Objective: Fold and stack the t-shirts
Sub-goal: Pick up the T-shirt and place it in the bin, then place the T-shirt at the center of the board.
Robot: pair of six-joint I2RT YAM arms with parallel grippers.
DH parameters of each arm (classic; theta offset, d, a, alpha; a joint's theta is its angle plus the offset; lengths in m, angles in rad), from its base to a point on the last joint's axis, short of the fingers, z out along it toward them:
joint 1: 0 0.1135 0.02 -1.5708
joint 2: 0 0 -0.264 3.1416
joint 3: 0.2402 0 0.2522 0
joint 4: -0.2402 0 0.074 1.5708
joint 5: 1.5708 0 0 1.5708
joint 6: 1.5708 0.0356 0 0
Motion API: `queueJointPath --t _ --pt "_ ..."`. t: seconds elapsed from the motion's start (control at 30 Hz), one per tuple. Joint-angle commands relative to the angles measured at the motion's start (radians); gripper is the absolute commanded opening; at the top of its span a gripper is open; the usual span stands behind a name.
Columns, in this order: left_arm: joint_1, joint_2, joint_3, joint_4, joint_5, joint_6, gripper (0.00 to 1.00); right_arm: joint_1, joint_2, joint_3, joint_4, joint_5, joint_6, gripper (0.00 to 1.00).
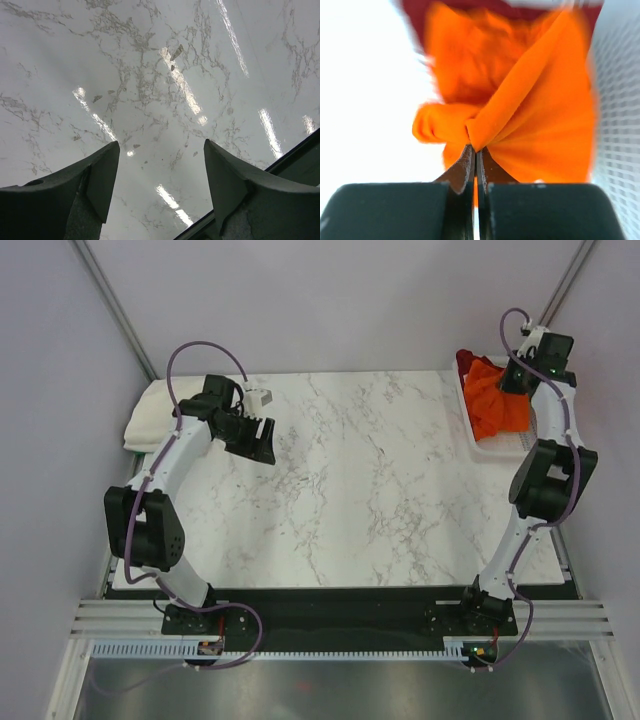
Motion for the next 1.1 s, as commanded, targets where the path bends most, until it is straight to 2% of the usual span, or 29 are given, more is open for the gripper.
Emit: queueJointPath --t 0.0,0.13,0.3,0.37,0.43,0.5,0.63,0.7,0.73,0.77,0.9,0.93,1.03,1.07 --pt "0.002 -0.02 0.046 0.017 -0.026 0.042 0.76 0.045 -0.32 -0.002 0.032 -0.145 -0.04 0.0" --pt "0.031 -0.086 -0.029 0.069 0.075 0.055 0.84 0.128 -0.491 -0.028 -0.005 -0.192 -0.057 0.0" --pt "0.089 -0.128 -0.065 0.151 0.089 -0.011 0.99 0.309 -0.626 -0.007 -0.066 -0.193 -0.065 0.0" --pt "0.132 -0.119 -0.045 0.149 0.181 -0.062 1.0 0.439 -0.63 0.077 -0.101 -0.177 -0.059 0.0" --pt "0.202 -0.117 -0.036 0.151 0.27 -0.12 1.0 0.504 -0.607 0.149 -0.118 -0.174 -0.034 0.0" --pt "0.233 -0.12 -0.034 0.152 0.289 -0.134 1.0 0.588 -0.578 0.238 -0.132 -0.173 -0.028 0.0" --pt "0.281 -0.128 -0.028 0.154 0.285 -0.142 1.0 0.654 -0.559 0.254 -0.132 -0.174 -0.03 0.0" --pt "0.29 -0.132 -0.028 0.152 0.29 -0.153 1.0 0.653 -0.562 0.158 -0.135 -0.15 -0.037 0.01" --pt "0.292 -0.137 -0.03 0.154 0.284 -0.151 1.0 0.653 -0.565 0.104 -0.134 -0.134 -0.045 0.16" --pt "0.292 -0.14 -0.031 0.155 0.281 -0.151 1.0 0.653 -0.567 -0.018 -0.134 -0.105 -0.083 0.22" --pt "0.292 -0.149 -0.04 0.154 0.27 -0.15 1.0 0.634 -0.551 -0.307 -0.144 -0.001 -0.221 0.34" --pt "0.292 -0.177 -0.062 0.155 0.256 -0.153 1.0 0.572 -0.554 -0.437 -0.175 -0.021 -0.24 0.38" --pt "0.29 -0.185 -0.071 0.151 0.233 -0.156 1.0 0.555 -0.591 -0.495 -0.177 -0.076 -0.276 0.41" --pt "0.29 -0.189 -0.074 0.143 0.235 -0.154 1.0 0.556 -0.603 -0.505 -0.18 -0.153 -0.318 0.44"
